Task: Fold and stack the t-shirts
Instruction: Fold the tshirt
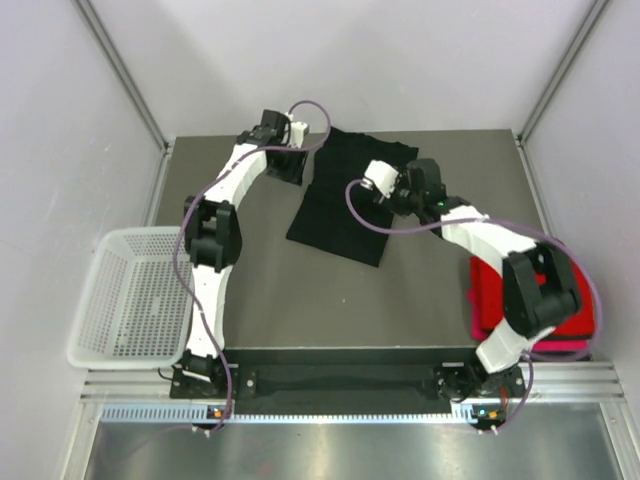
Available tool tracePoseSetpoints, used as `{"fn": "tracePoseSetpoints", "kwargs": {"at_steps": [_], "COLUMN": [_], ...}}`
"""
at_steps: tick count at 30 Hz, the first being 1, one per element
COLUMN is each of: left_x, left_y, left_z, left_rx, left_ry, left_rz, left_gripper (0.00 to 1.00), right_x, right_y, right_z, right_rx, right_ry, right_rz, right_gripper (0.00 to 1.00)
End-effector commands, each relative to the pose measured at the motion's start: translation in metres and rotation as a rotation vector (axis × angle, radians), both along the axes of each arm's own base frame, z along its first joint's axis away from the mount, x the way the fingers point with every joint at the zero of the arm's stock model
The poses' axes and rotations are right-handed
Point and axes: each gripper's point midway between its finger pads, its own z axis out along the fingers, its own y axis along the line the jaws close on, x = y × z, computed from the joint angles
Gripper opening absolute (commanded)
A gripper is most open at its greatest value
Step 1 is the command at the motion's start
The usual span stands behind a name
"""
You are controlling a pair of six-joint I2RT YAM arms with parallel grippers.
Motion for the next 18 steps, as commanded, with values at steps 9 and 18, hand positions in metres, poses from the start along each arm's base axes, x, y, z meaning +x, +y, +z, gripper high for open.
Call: {"fn": "tracePoseSetpoints", "kwargs": {"at_steps": [9,18], "left_x": [-0.137,-0.141], "left_y": [0.003,0.011], "left_z": [0.006,-0.027], "left_rx": [-0.148,-0.111], "left_ry": [0.346,0.392], "left_rz": [-0.050,-0.025], "left_gripper": [0.58,0.61], "right_x": [-0.146,-0.154], "right_y": [0.036,0.057], "right_z": [-0.054,-0.073], "right_rx": [0.032,0.026], "right_ry": [0.365,0.406], "right_rz": [0.509,0.569], "right_gripper": [0.48,0.50]}}
